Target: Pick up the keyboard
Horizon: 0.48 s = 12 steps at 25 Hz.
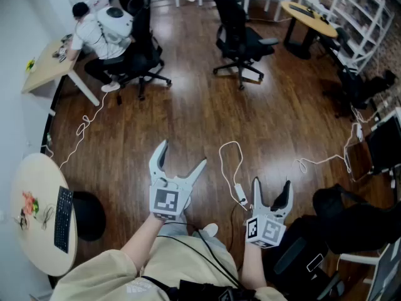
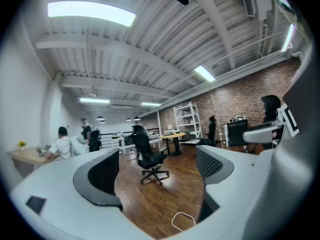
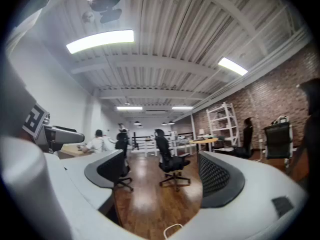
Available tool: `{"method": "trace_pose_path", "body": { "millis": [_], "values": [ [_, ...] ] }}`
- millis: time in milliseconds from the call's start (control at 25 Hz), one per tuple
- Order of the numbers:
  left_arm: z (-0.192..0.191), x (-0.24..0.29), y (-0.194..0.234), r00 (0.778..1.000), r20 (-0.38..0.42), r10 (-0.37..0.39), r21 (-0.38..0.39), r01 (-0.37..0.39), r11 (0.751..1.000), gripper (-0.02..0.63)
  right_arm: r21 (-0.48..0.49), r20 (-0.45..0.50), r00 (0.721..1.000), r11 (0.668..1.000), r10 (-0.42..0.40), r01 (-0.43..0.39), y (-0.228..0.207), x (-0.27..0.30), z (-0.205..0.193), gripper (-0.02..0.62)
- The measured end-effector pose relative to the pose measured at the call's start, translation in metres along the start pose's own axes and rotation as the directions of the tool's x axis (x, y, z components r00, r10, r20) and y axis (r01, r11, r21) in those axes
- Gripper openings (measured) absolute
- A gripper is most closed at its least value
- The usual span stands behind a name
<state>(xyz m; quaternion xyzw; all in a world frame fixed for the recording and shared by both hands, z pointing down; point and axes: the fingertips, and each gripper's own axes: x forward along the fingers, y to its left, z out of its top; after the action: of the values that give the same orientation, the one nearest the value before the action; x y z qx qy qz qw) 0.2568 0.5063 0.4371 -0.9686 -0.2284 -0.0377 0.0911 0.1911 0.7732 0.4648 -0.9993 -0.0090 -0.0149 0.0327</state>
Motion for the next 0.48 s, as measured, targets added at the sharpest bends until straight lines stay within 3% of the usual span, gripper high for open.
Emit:
{"method": "trace_pose_path", "body": {
  "millis": [120, 200, 280, 360, 480],
  "values": [
    [-0.016, -0.015, 0.040, 1.000, -0.022, -0.015, 0.014, 0.015, 1.000, 0.468, 0.028, 0.000, 0.994, 0.993, 0.112, -0.112, 0.079, 0.038, -0.018, 0.483],
    [-0.027, -0.042, 0.071, 0.999, -0.032, 0.044, -0.032, -0.045, 0.999, 0.468, 0.017, -0.003, 0.975, 0.975, 0.221, -0.221, 0.136, 0.046, -0.021, 0.483],
    [-0.032, -0.075, 0.108, 0.988, -0.027, 0.152, -0.117, -0.155, 0.981, 0.468, -0.027, 0.010, 0.934, 0.934, 0.356, -0.356, 0.196, 0.050, -0.013, 0.483],
    [-0.042, -0.107, 0.140, 0.972, -0.039, 0.233, -0.111, -0.236, 0.965, 0.468, -0.053, 0.018, 0.886, 0.886, 0.463, -0.461, 0.250, 0.049, -0.007, 0.483],
    [-0.053, -0.151, 0.180, 0.946, -0.050, 0.320, -0.111, -0.324, 0.940, 0.467, -0.022, 0.016, 0.842, 0.842, 0.540, -0.539, 0.311, 0.038, -0.004, 0.483]
  ]
}}
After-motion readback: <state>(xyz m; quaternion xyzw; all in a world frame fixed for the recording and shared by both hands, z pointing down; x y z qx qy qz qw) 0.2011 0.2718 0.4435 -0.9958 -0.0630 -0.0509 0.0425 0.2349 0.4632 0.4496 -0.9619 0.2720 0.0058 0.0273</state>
